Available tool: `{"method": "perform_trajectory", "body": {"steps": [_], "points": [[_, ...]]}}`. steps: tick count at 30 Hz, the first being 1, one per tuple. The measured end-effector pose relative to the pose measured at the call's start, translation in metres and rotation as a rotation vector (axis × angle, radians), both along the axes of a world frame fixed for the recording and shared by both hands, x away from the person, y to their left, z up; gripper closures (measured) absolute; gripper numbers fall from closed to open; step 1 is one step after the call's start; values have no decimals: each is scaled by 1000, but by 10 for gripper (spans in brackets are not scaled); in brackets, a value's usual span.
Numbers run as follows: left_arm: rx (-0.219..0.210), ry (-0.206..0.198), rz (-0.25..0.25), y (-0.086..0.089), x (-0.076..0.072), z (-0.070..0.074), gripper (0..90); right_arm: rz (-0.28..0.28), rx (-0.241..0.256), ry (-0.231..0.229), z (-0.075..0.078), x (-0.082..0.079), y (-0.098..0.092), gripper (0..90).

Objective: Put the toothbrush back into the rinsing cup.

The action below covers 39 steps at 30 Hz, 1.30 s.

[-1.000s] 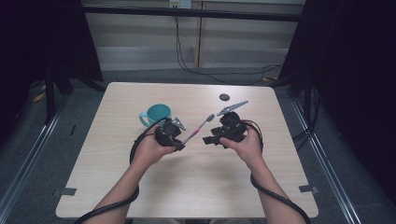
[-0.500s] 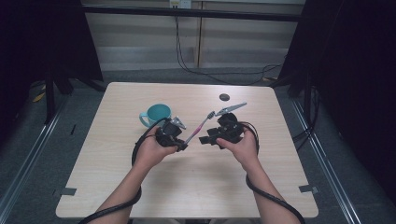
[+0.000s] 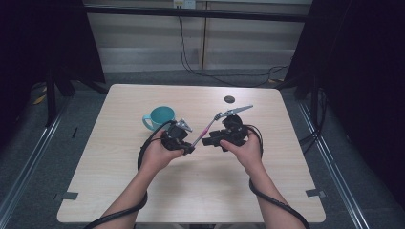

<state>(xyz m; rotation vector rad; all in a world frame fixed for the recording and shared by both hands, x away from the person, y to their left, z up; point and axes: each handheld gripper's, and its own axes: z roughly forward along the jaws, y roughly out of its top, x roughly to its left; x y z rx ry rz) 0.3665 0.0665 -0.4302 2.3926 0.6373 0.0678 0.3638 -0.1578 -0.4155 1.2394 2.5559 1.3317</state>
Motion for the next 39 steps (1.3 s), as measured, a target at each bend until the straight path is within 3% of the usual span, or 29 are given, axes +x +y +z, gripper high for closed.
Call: {"method": "perform_trajectory", "body": {"steps": [8, 17, 23, 39], "points": [[-12, 0, -1, -5, -2, -1, 812, -31, 35, 7, -2, 2, 1, 512], [-53, 15, 22, -9, -3, 0, 812, -37, 45, 0, -2, 4, 4, 571], [-56, 5, 23, -8, -4, 2, 811, -38, 48, -6, 0, 4, 3, 626], [-80, -7, 26, -16, -9, 4, 810, -73, 78, -19, 5, 4, 5, 666]]}}
